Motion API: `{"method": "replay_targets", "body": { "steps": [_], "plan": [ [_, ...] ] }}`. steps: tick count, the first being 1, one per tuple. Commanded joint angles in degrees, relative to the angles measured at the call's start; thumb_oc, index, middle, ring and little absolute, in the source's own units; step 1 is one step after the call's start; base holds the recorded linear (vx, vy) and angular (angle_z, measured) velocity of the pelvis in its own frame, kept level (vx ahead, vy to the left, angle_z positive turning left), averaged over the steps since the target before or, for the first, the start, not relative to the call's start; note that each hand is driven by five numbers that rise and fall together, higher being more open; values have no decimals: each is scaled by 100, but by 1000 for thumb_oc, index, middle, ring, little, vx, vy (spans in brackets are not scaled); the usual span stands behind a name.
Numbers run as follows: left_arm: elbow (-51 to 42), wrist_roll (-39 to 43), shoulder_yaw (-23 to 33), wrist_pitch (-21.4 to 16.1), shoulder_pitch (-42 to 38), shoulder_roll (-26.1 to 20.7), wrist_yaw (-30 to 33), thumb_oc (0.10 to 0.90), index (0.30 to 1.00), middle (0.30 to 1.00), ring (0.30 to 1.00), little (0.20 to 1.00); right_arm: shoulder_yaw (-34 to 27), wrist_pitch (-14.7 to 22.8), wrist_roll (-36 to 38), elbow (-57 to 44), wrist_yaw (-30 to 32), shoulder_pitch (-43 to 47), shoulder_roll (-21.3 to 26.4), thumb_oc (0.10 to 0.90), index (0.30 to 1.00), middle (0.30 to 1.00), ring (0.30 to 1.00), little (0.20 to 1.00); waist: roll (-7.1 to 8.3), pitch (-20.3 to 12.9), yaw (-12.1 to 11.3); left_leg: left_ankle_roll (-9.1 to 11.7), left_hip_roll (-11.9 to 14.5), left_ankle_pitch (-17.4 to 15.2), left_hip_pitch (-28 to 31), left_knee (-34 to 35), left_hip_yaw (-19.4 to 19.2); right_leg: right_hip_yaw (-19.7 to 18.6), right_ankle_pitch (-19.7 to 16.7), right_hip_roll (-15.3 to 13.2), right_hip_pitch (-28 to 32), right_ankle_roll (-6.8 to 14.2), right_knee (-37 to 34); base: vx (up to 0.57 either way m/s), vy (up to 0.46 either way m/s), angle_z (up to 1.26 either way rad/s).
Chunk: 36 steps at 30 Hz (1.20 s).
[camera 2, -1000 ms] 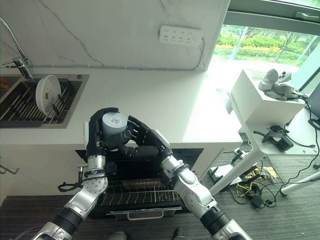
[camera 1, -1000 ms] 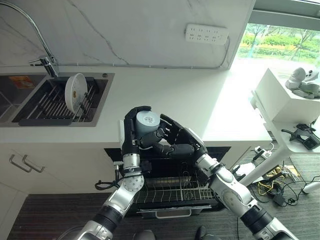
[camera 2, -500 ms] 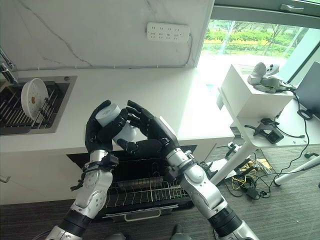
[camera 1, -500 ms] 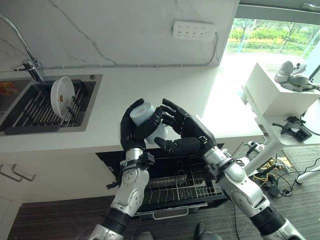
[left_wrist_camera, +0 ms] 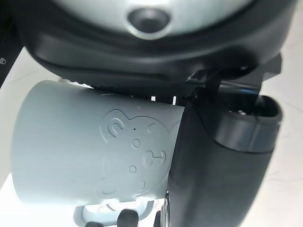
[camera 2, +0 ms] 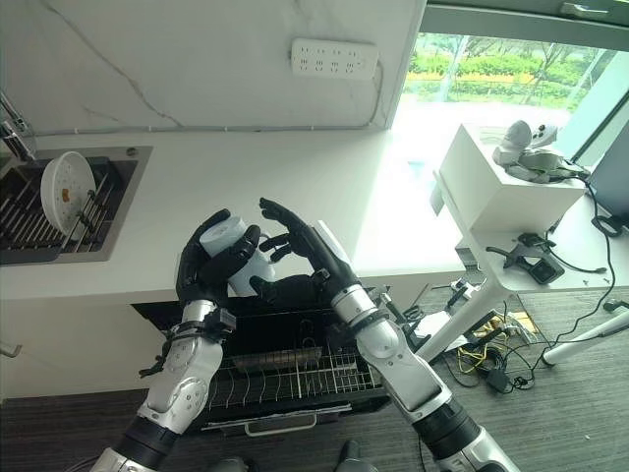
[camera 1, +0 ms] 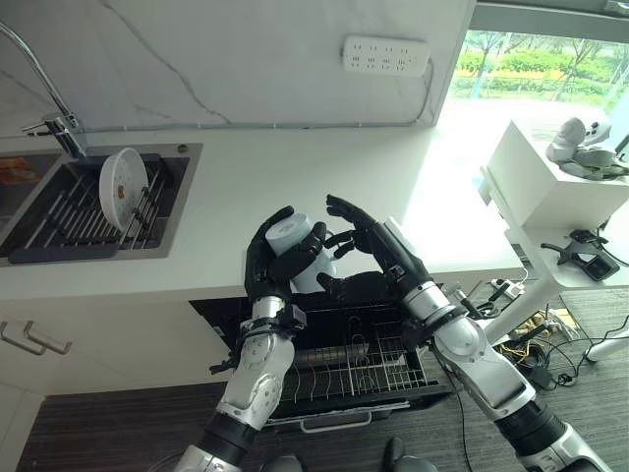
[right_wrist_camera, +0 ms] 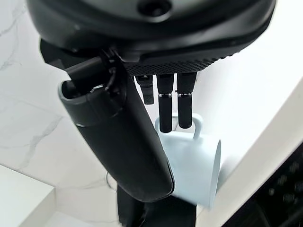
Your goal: Place the dishes in the dishwasher.
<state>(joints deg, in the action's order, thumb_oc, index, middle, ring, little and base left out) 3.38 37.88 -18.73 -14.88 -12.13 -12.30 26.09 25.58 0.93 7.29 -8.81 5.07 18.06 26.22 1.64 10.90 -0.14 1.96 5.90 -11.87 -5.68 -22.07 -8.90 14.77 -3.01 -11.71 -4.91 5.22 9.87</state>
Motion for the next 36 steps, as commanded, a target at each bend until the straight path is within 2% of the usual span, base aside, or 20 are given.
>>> {"method": "replay_targets", "body": {
  "steps": [1,5,13,17,19,22,26,36],
  "plan": [
    [-782,-102,-246,-232,-341,-88,-328,400,300,300,300,300,-777,377,-82,-668,465,719,77,800,900,900,900,900,-68,-181,35,-47,19,-252,426,488,-19,-248,1368,-96,342,367,732,0,0,0],
    [-840,-138,-175,-254,-316,-113,-346,400,300,300,300,300,-776,224,19,-667,416,654,114,800,900,900,900,900,-73,-163,48,-48,24,-244,430,488,-39,-271,1376,-85,338,361,732,0,0,0],
    [-899,-172,-82,-300,-266,-187,-306,400,300,300,300,300,-830,303,-69,-555,577,476,142,800,900,900,900,900,-68,-151,62,-49,38,-238,439,488,-55,-274,1377,-72,340,360,732,0,0,0],
    [-917,-140,-59,-319,-262,-202,-344,400,300,300,300,300,-854,344,119,-500,472,440,160,800,900,900,900,900,-64,-147,64,-51,35,-243,438,488,-55,-274,1381,-69,338,363,732,0,0,0],
    [-952,-131,-47,-307,-258,-197,-359,400,300,300,300,300,-845,341,307,-498,308,430,144,800,900,900,900,900,-61,-145,64,-47,38,-238,437,488,-56,-276,1386,-68,339,360,732,0,0,0],
    [-1024,-72,-64,-251,-250,-232,-544,400,300,300,300,300,-653,244,1062,-448,-224,395,45,800,900,900,900,900,-60,-149,34,-40,37,-224,436,488,-46,-252,1391,-73,353,355,732,0,0,0],
    [-976,39,-137,-216,-238,-227,-771,400,300,300,300,300,-488,186,1458,-373,-604,409,-120,800,900,900,900,900,-55,-168,-10,-33,36,-213,428,488,-29,-221,1397,-80,369,349,732,0,0,0],
    [-942,-62,-402,-179,-252,-244,-1348,400,300,300,300,300,-232,-289,2399,-236,-1004,487,-357,800,900,900,900,900,-40,-207,-87,-38,10,-214,424,488,22,-184,1401,-83,396,336,732,4,-2,1]
  ]
}}
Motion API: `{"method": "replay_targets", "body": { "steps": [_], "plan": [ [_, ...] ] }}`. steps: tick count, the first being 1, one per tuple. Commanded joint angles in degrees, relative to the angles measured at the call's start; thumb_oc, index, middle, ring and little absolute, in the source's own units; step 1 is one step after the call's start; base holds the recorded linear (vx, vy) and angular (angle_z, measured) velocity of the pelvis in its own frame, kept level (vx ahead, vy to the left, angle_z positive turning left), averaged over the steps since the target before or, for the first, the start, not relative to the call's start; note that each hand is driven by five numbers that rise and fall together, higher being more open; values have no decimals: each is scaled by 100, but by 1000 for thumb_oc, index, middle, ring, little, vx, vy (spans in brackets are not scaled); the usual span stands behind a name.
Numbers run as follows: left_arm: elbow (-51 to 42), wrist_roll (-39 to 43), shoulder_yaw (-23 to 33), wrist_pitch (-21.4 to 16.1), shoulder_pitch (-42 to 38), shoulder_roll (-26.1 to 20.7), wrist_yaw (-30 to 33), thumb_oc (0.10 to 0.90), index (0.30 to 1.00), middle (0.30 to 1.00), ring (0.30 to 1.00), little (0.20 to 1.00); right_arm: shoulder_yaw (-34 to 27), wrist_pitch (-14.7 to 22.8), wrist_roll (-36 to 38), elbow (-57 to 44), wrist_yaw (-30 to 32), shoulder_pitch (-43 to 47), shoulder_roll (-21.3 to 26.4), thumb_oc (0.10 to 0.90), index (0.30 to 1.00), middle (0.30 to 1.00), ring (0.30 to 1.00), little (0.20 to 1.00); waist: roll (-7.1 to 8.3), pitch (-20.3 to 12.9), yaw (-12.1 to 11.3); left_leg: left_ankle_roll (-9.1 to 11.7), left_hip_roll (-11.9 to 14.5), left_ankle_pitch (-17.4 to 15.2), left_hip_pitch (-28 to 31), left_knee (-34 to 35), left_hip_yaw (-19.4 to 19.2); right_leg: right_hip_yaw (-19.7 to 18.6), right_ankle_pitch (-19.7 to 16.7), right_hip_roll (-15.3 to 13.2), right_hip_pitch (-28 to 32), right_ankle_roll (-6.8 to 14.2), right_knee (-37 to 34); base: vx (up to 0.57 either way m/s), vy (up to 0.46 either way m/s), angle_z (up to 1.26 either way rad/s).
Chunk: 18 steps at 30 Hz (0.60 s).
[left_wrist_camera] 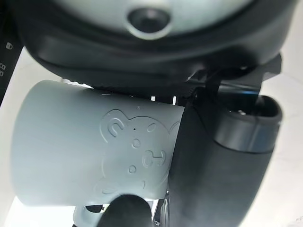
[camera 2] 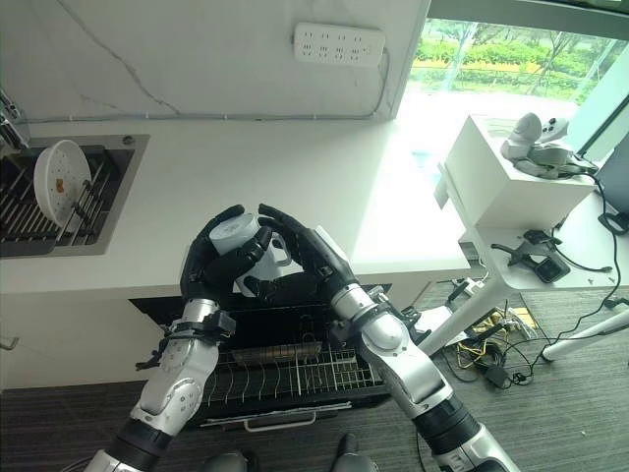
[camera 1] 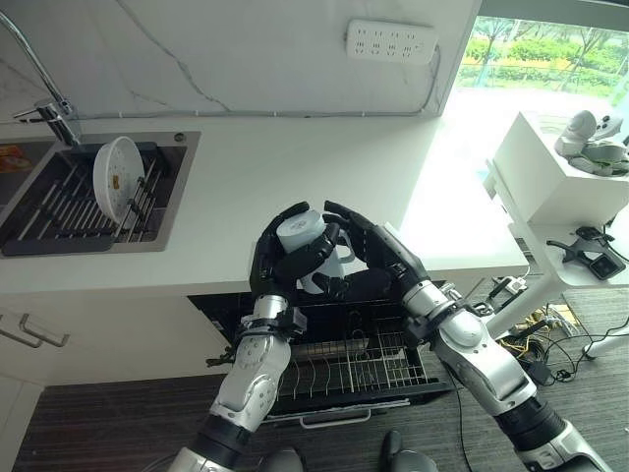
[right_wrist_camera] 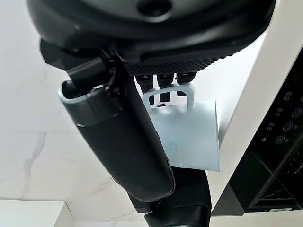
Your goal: Place the dishes in the dishwasher.
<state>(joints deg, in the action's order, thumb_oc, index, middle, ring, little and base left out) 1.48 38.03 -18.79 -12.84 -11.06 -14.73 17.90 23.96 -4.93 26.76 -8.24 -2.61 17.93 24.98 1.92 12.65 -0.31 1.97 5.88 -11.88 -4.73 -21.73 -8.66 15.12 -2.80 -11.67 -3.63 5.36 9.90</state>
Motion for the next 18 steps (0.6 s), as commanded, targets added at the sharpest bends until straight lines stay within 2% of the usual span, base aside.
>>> {"method": "replay_targets", "body": {
  "steps": [1,6,13,18],
  "plan": [
    [-769,-122,-418,-386,-363,-18,-530,400,300,300,300,300,-54,269,481,-274,-208,501,-250,800,900,900,900,900,-68,-386,-71,-36,14,-211,330,454,-4,-218,1381,-88,269,321,729,0,0,0],
    [-712,-506,-499,-561,-407,-86,-434,400,300,300,300,300,-84,278,674,-138,54,438,-297,800,900,900,900,900,-70,-386,-45,-36,12,-216,331,454,-8,-238,1378,-85,261,325,729,0,0,0],
    [-668,-647,-520,-612,-414,-120,-396,400,300,300,300,300,-37,207,1023,-172,-294,343,-372,800,900,900,900,900,-86,-373,-28,-41,11,-209,349,454,-23,-245,1379,-78,276,317,729,0,0,0],
    [-606,-982,-586,-680,-479,-172,-395,400,300,300,300,300,59,-43,1362,-169,-708,362,-420,800,900,900,900,900,-78,-382,-51,-25,11,-200,345,454,0,-225,1388,-82,294,315,729,0,0,0]
  ]
}}
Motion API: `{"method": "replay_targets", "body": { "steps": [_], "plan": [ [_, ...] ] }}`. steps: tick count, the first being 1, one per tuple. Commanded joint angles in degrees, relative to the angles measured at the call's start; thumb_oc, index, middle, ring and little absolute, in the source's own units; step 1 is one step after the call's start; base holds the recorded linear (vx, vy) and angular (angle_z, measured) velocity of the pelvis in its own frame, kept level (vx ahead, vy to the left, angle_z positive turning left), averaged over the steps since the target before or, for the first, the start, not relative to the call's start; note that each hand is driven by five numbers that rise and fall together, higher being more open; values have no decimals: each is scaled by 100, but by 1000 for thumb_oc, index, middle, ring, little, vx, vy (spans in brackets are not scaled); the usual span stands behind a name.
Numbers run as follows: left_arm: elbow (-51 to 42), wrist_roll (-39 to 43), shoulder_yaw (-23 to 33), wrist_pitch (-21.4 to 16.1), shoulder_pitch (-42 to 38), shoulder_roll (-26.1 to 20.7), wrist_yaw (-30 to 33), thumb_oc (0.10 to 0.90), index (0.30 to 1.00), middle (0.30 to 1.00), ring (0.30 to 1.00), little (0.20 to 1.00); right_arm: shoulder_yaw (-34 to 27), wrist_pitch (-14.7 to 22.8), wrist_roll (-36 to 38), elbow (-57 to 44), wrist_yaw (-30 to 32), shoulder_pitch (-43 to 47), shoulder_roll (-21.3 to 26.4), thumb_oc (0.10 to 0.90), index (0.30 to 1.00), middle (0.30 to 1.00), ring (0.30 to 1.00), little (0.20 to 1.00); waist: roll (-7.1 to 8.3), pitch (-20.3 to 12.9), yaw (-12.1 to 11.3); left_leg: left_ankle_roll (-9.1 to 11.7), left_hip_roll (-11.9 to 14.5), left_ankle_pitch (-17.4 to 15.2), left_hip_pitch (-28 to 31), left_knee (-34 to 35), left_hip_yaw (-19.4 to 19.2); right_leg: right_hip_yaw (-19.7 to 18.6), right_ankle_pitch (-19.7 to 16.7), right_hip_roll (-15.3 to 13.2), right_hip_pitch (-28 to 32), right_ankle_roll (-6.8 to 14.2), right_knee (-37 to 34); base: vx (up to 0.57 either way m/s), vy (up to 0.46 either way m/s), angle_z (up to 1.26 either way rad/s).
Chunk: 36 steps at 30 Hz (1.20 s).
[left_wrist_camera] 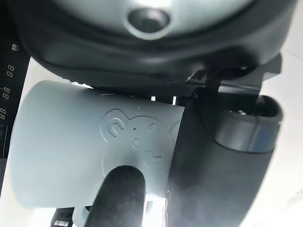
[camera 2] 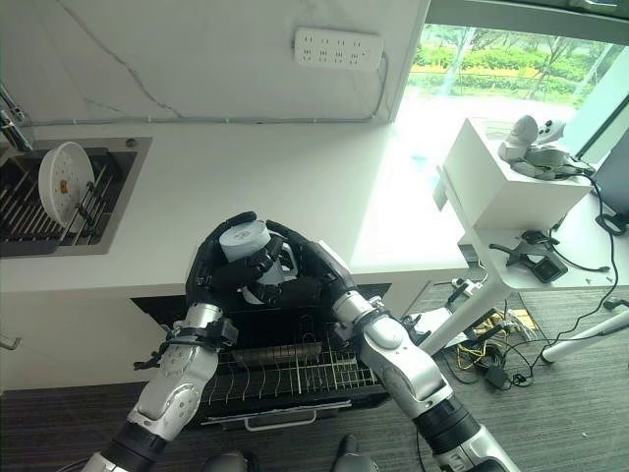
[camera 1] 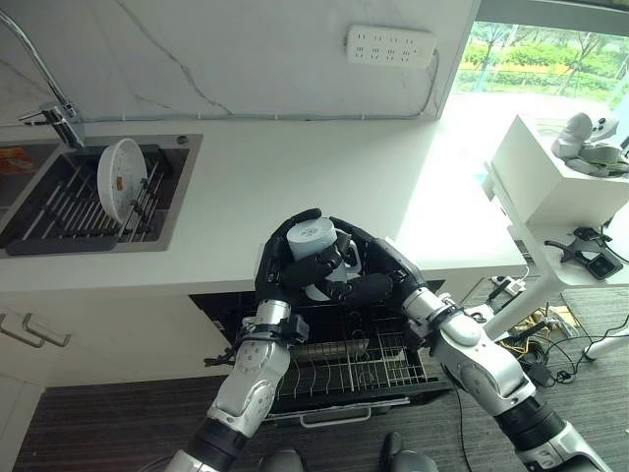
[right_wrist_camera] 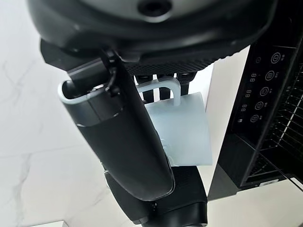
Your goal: Place the dishes in the dishwasher.
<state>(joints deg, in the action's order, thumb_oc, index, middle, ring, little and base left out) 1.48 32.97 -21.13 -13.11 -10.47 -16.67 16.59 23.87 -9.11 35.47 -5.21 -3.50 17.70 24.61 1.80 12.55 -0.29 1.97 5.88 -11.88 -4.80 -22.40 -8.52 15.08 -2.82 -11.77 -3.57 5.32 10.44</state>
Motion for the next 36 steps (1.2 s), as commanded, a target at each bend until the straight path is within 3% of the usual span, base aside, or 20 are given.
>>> {"method": "replay_targets", "body": {
  "steps": [1,17,36],
  "plan": [
    [-599,-505,-351,-650,-548,9,-284,400,300,300,300,300,71,349,484,-478,-631,386,-362,800,900,900,900,900,-62,-378,-54,-24,12,-201,353,522,-10,-221,1393,-69,292,317,675,0,0,0],
    [-523,-1479,-478,-797,-731,-186,-56,400,300,300,300,300,206,45,519,-390,-921,448,-270,800,900,900,900,900,-40,-369,-46,-16,-6,-215,364,522,27,-263,1417,-34,316,314,675,0,0,0],
    [-193,-1406,-777,-708,-858,16,255,400,300,300,300,300,472,42,864,-235,-665,726,-597,800,900,900,900,900,-36,-350,-72,-8,-6,-221,380,522,33,-272,1425,-22,329,304,675,0,0,0]
  ]
}}
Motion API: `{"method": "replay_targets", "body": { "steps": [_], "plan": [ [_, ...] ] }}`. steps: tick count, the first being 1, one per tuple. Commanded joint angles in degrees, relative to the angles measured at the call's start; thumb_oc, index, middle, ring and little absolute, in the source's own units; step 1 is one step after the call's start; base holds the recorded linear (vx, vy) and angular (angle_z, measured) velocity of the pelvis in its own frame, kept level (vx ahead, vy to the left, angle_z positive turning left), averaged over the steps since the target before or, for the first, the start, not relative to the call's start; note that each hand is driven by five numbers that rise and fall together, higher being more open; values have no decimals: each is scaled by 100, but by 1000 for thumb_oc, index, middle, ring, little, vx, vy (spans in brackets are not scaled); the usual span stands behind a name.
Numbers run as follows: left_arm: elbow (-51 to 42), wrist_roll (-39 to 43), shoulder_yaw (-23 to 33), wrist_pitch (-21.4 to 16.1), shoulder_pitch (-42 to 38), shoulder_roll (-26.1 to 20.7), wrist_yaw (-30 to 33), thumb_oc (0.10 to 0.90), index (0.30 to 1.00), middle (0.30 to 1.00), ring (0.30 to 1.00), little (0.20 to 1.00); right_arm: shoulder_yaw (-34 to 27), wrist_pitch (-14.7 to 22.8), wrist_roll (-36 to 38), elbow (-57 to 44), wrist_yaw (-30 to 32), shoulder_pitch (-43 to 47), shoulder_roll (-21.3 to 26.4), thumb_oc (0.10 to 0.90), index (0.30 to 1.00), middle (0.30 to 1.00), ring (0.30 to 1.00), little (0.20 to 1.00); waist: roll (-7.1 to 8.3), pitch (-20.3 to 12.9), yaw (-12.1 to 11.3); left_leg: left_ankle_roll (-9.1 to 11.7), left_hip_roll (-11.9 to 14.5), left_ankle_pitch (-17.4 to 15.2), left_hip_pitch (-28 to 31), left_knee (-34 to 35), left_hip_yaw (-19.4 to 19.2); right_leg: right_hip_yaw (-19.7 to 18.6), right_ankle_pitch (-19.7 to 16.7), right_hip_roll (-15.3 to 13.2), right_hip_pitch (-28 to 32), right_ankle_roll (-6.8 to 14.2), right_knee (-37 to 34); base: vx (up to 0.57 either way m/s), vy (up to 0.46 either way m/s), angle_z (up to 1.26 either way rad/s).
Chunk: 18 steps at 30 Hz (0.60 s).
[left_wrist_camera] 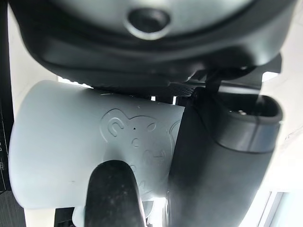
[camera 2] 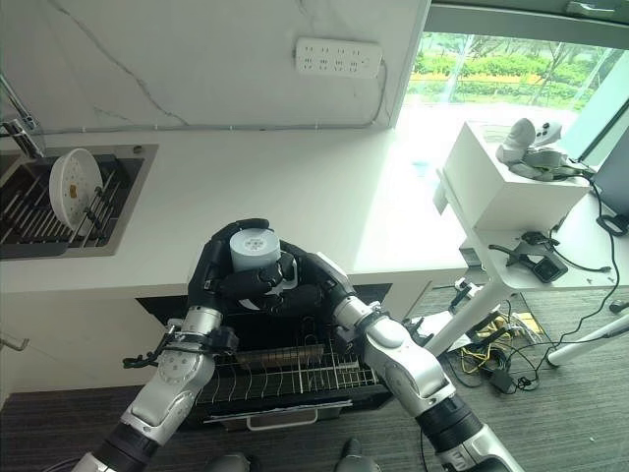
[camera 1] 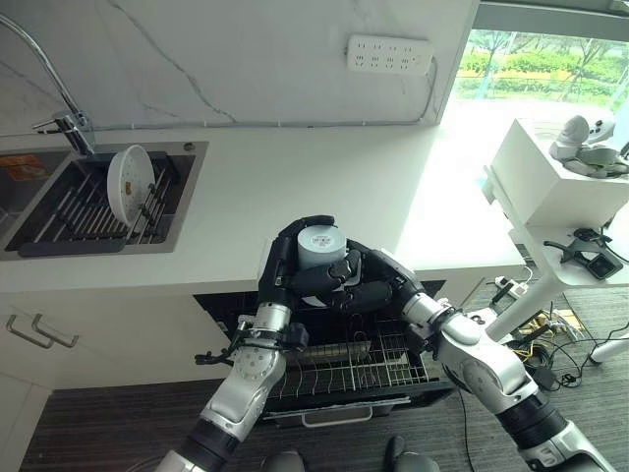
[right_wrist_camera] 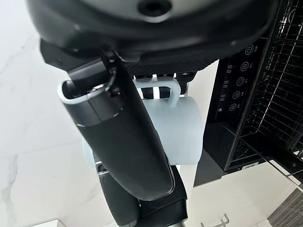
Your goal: Place the dishes in the dishwasher.
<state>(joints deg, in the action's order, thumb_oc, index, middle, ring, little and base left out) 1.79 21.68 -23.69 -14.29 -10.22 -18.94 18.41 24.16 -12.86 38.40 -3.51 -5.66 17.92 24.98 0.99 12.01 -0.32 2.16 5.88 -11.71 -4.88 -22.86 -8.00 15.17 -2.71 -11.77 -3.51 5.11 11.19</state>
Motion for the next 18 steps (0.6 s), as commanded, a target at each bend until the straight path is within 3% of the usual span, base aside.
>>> {"method": "replay_targets", "body": {
  "steps": [1,7,14,15,16,17,18],
  "plan": [
    [-222,-272,-527,-580,-879,251,103,400,300,300,300,300,452,440,557,-407,-424,698,-656,800,900,900,900,900,46,-292,-74,-27,-5,-237,389,568,-17,-279,1416,-23,326,323,600,0,0,0],
    [-182,-192,-527,-510,-873,351,349,400,300,300,300,300,494,595,555,-468,-127,755,-809,800,900,900,900,900,39,-263,-100,-28,-8,-235,383,568,-9,-263,1422,-24,330,313,600,0,0,0],
    [-253,-417,-570,-446,-925,386,491,400,300,300,300,300,589,571,3,-523,-60,810,-859,800,900,900,900,900,39,-237,-99,-34,-20,-244,381,568,-11,-273,1429,-22,326,307,600,0,0,0],
    [-263,-447,-580,-441,-933,384,504,400,300,300,300,300,606,577,-73,-532,-79,818,-854,593,589,589,589,589,38,-231,-101,-36,-22,-242,376,568,-7,-273,1427,-25,323,306,600,0,0,0],
    [-268,-471,-588,-450,-934,375,523,400,300,300,300,300,631,577,-128,-559,-75,832,-849,463,394,394,394,394,40,-228,-103,-37,-24,-246,376,568,-11,-269,1428,-27,323,308,600,0,0,0],
    [-266,-512,-597,-464,-947,367,541,400,300,300,300,300,655,582,-179,-574,-75,849,-840,400,300,300,300,300,40,-221,-107,-37,-26,-246,373,568,-11,-267,1432,-28,325,308,600,0,0,0],
    [-274,-526,-598,-462,-955,362,546,400,300,300,300,300,672,578,-219,-568,-85,865,-839,400,300,300,300,300,39,-214,-111,-36,-26,-245,373,568,-8,-265,1433,-28,327,308,600,0,0,0]
  ]
}}
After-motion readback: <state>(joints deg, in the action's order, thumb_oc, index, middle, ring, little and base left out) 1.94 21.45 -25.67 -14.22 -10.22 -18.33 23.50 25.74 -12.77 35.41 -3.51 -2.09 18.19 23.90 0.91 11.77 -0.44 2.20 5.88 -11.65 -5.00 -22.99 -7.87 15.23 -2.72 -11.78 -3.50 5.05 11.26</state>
